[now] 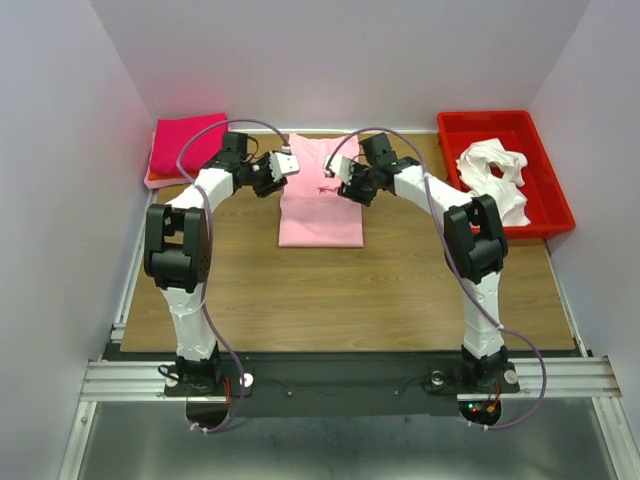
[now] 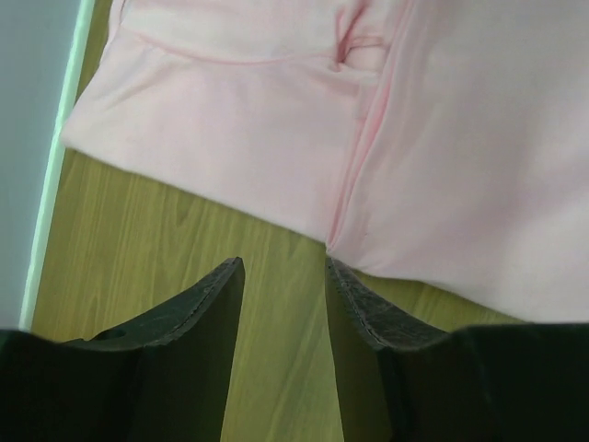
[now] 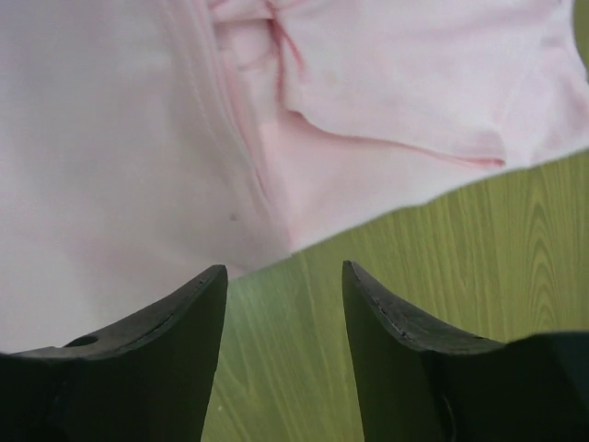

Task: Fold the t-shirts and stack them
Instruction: Fold the tshirt

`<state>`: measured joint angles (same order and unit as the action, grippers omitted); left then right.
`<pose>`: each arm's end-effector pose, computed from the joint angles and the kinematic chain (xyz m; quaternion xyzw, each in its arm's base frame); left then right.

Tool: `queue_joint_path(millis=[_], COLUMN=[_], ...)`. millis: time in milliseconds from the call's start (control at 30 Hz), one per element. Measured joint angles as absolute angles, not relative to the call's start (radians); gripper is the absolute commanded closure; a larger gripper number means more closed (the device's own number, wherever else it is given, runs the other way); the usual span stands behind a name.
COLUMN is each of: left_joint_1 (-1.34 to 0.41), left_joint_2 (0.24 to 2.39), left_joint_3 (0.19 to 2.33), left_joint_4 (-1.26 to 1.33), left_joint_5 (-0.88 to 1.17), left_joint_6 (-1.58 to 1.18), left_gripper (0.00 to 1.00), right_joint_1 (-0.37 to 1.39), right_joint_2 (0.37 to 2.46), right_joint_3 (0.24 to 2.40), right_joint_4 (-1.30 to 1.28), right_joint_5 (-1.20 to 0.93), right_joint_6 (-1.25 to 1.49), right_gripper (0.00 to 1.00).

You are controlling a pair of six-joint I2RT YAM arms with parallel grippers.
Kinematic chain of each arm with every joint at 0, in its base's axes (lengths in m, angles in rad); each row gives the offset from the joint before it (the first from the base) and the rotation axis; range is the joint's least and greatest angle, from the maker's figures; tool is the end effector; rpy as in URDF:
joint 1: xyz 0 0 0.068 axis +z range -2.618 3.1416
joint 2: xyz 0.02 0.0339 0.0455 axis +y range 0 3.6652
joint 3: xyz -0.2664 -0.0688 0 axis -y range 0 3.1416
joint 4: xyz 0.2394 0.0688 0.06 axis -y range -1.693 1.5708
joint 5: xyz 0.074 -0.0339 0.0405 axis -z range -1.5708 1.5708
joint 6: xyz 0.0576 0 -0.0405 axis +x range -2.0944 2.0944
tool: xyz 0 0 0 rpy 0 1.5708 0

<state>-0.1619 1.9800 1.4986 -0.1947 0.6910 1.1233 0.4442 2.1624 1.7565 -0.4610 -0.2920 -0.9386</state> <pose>0.4464 -0.1101 0.2262 0.6257 0.5913 -0.0825 0.5021 0.4406 0.2280 0.1968 -0.6308 0.6835 0.0490 0.3641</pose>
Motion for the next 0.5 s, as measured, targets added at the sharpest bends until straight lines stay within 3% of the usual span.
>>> queue_joint_path(millis=[233,500], left_joint_1=[-0.107,-0.179], left_joint_2=[1.809,1.689], left_joint_3=[1.361,1.200], left_joint_4=[-0.195,-0.231], left_joint_5=[0.698,0.714], left_joint_6=[1.035,0.965], left_gripper=[0.53,0.54], right_joint_1=[0.391,0.414], right_joint_2=[1.994,1.920], right_joint_3=[1.668,1.584], right_joint_4=[-0.449,-0.443], right_joint_5=[-0.338,-0.472], right_joint_6=[-0.725,-0.490], right_gripper=[0.60,0.63])
